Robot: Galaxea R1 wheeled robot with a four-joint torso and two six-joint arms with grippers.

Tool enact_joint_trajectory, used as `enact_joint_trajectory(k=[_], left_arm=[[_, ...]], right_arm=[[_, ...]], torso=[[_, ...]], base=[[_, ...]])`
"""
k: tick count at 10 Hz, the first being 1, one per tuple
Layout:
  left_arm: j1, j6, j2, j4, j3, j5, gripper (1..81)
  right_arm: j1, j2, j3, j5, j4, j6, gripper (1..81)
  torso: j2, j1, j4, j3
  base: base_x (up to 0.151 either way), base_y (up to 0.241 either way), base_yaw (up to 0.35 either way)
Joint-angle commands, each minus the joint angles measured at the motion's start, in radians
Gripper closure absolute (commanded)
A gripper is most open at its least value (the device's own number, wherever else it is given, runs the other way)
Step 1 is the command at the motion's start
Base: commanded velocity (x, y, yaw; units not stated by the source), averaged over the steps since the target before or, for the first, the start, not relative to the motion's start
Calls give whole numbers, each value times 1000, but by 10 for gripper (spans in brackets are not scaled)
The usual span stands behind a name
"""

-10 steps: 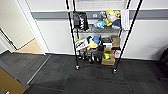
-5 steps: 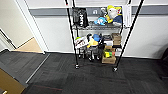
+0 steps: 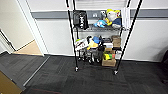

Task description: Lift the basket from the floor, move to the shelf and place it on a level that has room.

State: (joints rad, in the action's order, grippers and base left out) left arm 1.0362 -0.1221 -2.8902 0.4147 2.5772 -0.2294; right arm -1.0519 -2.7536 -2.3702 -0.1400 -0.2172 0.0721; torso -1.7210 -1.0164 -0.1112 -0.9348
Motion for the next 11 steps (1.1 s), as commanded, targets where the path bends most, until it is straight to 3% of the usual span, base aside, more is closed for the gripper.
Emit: enact_joint_trajectory(k=[1, 4, 5, 10, 11], left_arm=[[-118, 4, -9, 10, 9, -76, 10], [-159, 13, -37, 6, 9, -97, 10], [-169, 19, -38, 6, 11, -99, 10], [-184, 19, -38, 7, 24, -99, 10], [-192, 19, -38, 7, 24, -108, 10]], right_arm=[[107, 13, -3, -81, -21, 0, 10], [132, 9, -16, -87, -21, 0, 10], [141, 6, -21, -89, -22, 2, 10], [216, -31, -62, -138, -30, 2, 10], [235, -33, -64, -144, -31, 2, 10]], torso=[[-95, -61, 0, 0], [-199, -127, 0, 0], [-233, -148, 0, -67], [-390, -248, 0, -203], [-423, -269, 0, -147]], base=[[0, 0, 0], [0, 0, 0], [0, 0, 0], [0, 0, 0], [0, 0, 0]])
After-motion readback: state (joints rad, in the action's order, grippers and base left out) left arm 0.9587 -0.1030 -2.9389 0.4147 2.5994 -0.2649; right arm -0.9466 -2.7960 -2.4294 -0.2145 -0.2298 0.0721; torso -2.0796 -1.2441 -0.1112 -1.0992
